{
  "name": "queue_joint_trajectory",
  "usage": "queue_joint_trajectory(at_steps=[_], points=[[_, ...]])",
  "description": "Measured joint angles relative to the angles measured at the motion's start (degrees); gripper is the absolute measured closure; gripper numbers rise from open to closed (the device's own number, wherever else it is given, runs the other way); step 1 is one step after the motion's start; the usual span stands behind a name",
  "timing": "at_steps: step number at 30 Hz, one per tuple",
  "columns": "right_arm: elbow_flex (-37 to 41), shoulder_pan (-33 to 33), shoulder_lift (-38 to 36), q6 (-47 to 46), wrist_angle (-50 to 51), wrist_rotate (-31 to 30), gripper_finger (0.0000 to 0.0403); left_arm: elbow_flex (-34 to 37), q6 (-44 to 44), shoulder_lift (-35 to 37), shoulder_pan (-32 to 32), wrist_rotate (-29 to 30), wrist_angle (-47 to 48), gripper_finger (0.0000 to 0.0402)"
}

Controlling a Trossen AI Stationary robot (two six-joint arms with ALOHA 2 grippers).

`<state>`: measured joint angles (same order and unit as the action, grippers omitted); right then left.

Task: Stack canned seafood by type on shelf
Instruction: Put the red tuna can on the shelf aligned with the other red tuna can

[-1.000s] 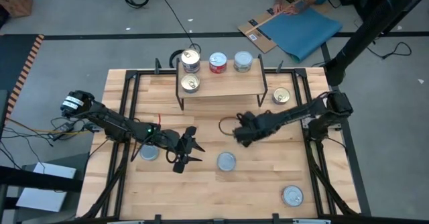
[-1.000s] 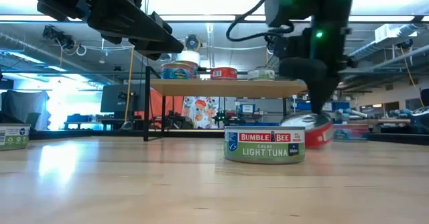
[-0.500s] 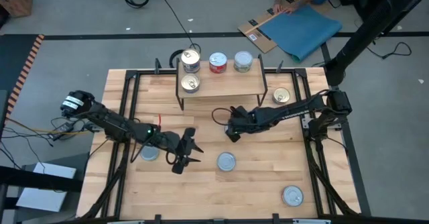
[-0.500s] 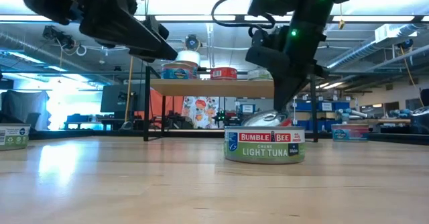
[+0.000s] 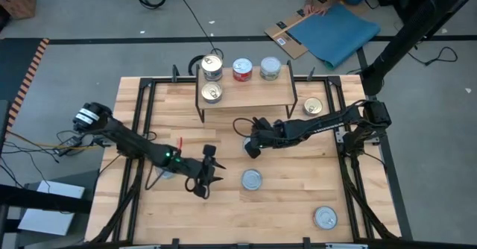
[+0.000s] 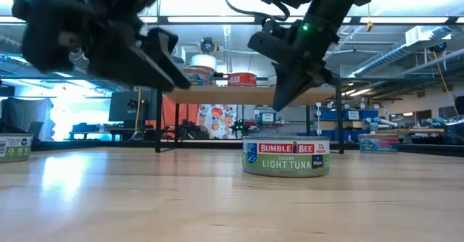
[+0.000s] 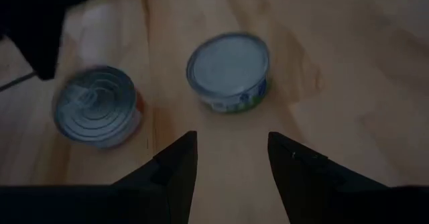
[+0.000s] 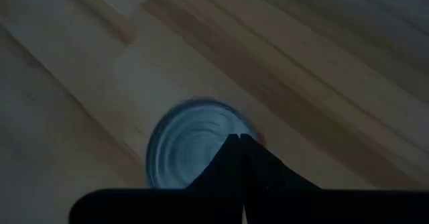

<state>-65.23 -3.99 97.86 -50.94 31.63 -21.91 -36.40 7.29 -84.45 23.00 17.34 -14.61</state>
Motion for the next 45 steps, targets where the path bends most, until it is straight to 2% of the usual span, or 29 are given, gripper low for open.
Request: queue_joint_trajectory(at_steps=[7, 14, 18, 21, 25, 27, 34, 40, 43, 45], points=[[0.9, 0.0, 0.0, 2.9, 0.1, 0.8, 0.0397, 0.0, 1.6, -6.3, 0.0, 3.6, -4.6, 0.0216], [0.9, -2.7, 0.0, 21.4, -3.1, 9.2, 0.0320, 0.0, 0.1, -7.4, -0.2, 3.9, -5.9, 0.0222], [0.9, -5.5, 0.5, 30.2, -3.9, 9.8, 0.0278, 0.0, -0.4, -7.4, -1.3, 2.3, -7.7, 0.0257], [1.1, -6.4, 1.6, 33.3, -5.0, 8.7, 0.0270, 0.8, -1.2, -7.4, -2.4, -0.2, -11.6, 0.0302], [1.1, -6.8, 4.5, 39.5, -6.7, 6.5, 0.0276, 4.1, -2.6, -7.4, -4.3, -7.8, -21.4, 0.0372], [1.2, -6.8, 5.4, 40.8, -8.1, 6.5, 0.0281, 6.2, -4.0, -7.4, -5.0, -10.0, -26.6, 0.0393], [1.1, -6.7, 8.6, 42.2, -9.3, 5.0, 0.0307, 12.4, -6.2, -7.4, -5.8, -10.4, -38.8, 0.0392], [1.0, -6.3, 9.3, 42.7, -10.0, 3.7, 0.0353, 13.0, -5.7, -7.4, -5.8, -9.1, -39.9, 0.0395], [0.9, -6.2, 9.3, 43.3, -10.0, 4.6, 0.0389, 13.0, -4.7, -7.4, -5.8, -9.0, -40.0, 0.0395], [0.6, -6.0, 9.0, 43.7, -9.3, 5.7, 0.0395, 13.0, -4.6, -7.4, -5.8, -9.0, -40.3, 0.0395]])
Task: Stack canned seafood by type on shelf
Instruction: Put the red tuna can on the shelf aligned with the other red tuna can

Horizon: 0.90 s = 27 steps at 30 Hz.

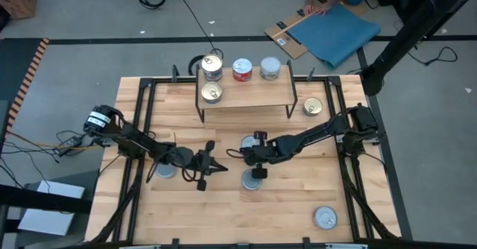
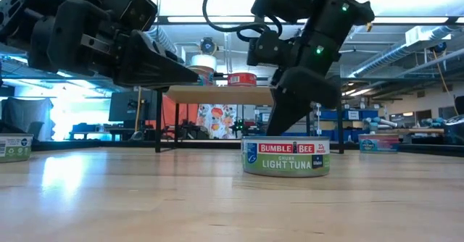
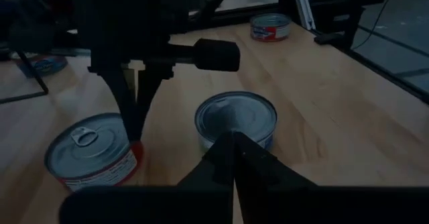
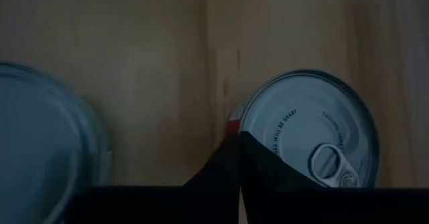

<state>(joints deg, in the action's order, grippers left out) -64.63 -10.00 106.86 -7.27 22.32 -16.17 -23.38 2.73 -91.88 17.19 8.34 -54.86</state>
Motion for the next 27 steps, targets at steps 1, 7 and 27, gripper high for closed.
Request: queue_joint_trajectory(at_steps=[1, 7, 27], points=[[-0.1, 0.1, -0.2, 0.0, 0.4, 1.2, 0.0393, 0.0, 0.0, 0.0, 0.0, 0.1, -0.2, 0.0395], [-1.4, 1.1, -3.3, -1.5, 0.7, 7.2, 0.0398, 0.0, 0.0, 0.0, 0.0, 0.1, -1.2, 0.0395], [-1.7, 9.9, -6.7, -25.6, -1.0, 30.9, 0.0400, 0.0, -1.8, 0.0, 0.0, 0.2, -1.1, 0.0396]])
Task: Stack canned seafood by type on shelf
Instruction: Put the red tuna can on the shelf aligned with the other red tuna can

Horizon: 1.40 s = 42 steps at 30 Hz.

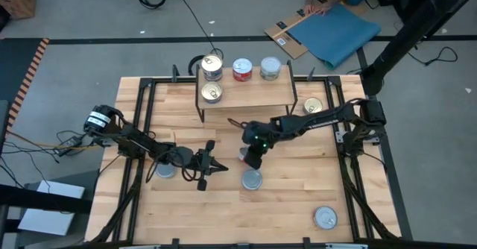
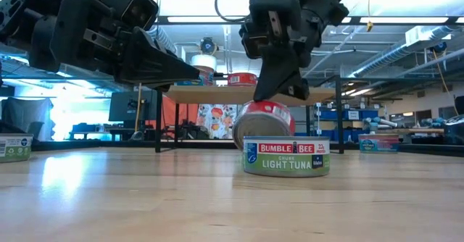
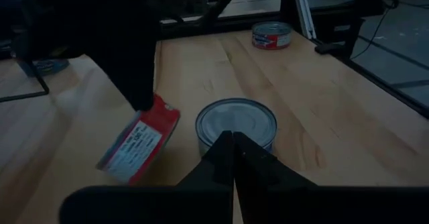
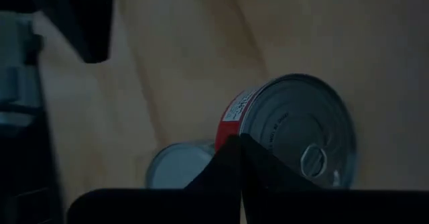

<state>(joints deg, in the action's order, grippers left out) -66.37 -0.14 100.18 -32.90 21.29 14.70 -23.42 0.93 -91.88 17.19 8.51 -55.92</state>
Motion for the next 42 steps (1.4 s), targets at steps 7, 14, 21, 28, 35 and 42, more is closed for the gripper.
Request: queue_joint_trajectory(at_steps=[7, 14, 21, 28, 35, 42], points=[[0.0, 2.1, 0.0, -1.7, -0.4, 8.2, 0.0400, 0.0, -0.1, 0.0, 0.0, 0.0, 0.1, 0.0396], [0.0, 3.6, 0.0, -1.6, 0.5, 10.6, 0.0400, 0.0, -0.5, 0.0, 0.0, 0.0, 0.1, 0.0396], [0.0, 4.3, 0.0, -2.1, 1.0, 13.8, 0.0401, 0.0, -1.3, 0.0, 0.0, 0.0, 0.1, 0.0396], [0.3, 4.5, 1.7, -3.0, 0.4, 18.1, 0.0401, 0.0, -1.3, 0.0, 0.0, 0.0, 0.1, 0.0396], [0.6, 5.0, 1.8, -2.2, 0.1, 19.4, 0.0400, 0.0, -1.4, 0.0, 0.0, 0.0, 0.3, 0.0396], [0.6, 6.8, 1.8, -1.6, 0.5, 19.7, 0.0391, 0.0, -1.6, 0.0, 0.0, 0.0, 0.2, 0.0396]])
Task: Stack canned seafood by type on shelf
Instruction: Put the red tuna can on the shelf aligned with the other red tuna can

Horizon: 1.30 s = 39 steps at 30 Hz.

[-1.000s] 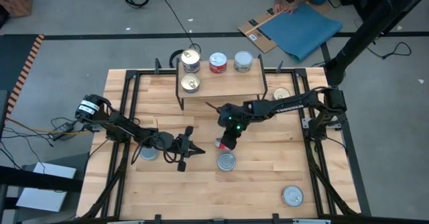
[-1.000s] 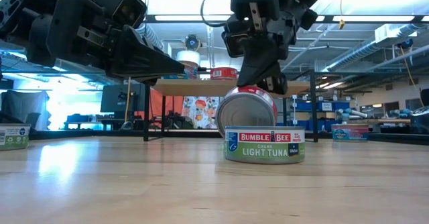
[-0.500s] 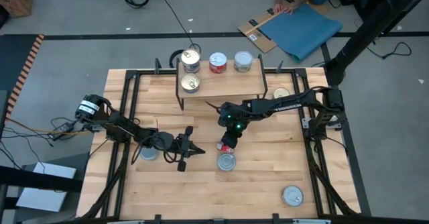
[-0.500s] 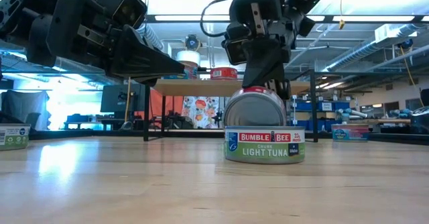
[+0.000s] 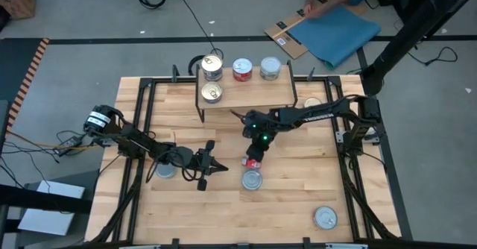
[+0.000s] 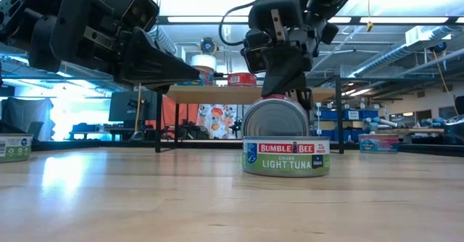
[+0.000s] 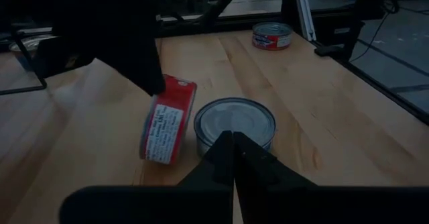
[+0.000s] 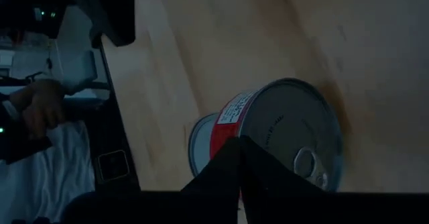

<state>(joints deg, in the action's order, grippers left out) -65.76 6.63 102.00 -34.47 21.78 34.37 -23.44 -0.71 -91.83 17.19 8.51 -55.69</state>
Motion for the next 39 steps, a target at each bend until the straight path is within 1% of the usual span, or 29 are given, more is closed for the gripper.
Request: queue_joint_trajectory(at_steps=[4, 7, 12, 16, 20, 23, 25, 28, 30, 32, 34, 39], points=[[0.0, 1.1, 0.0, 0.2, 0.6, -0.4, 0.0368, 0.0, 0.0, 0.0, 0.0, 0.0, 0.1, 0.0396], [0.0, 1.6, 0.0, 0.6, 0.7, -1.8, 0.0342, 0.0, 0.0, 0.0, 0.0, 0.0, 0.2, 0.0396], [-0.1, 1.7, 0.0, 1.4, 1.1, -2.5, 0.0289, 0.0, 0.0, 0.0, 0.0, 0.0, 0.3, 0.0396], [-2.4, 1.7, 0.0, 3.8, 2.9, -6.0, 0.0245, 0.0, 0.0, 0.0, 0.0, 0.0, 0.3, 0.0396], [-6.0, 1.2, 0.0, 8.8, 6.3, -9.5, 0.0206, 0.0, 0.0, 0.0, 0.0, 0.0, 0.3, 0.0396], [-9.4, -0.5, 0.0, 16.6, 9.1, -10.4, 0.0182, 0.0, 0.0, 0.0, 0.0, 0.0, 0.3, 0.0396], [-11.6, -2.7, 0.0, 23.1, 12.5, -13.4, 0.0170, 0.0, 0.0, 0.0, 0.0, 0.0, 0.4, 0.0396], [-13.5, -6.7, 0.0, 30.1, 18.0, -23.8, 0.0157, 0.0, 0.0, 0.0, 0.0, 0.0, 0.4, 0.0396], [-13.7, -9.1, 0.0, 33.5, 20.3, -29.2, 0.0151, 0.0, 0.0, 0.0, 0.0, 0.0, 0.4, 0.0396], [-13.7, -10.9, 0.0, 35.0, 21.9, -31.7, 0.0147, 0.0, 0.0, 0.0, 0.0, 0.0, 0.4, 0.0396], [-13.7, -12.3, 0.0, 35.2, 22.1, -33.0, 0.0145, 0.0, 0.0, 0.0, 0.0, 0.0, 0.5, 0.0396], [-12.3, -13.8, 0.0, 36.3, 21.9, -36.9, 0.0148, 0.0, 0.0, 0.0, 0.0, 0.0, 0.4, 0.0396]])
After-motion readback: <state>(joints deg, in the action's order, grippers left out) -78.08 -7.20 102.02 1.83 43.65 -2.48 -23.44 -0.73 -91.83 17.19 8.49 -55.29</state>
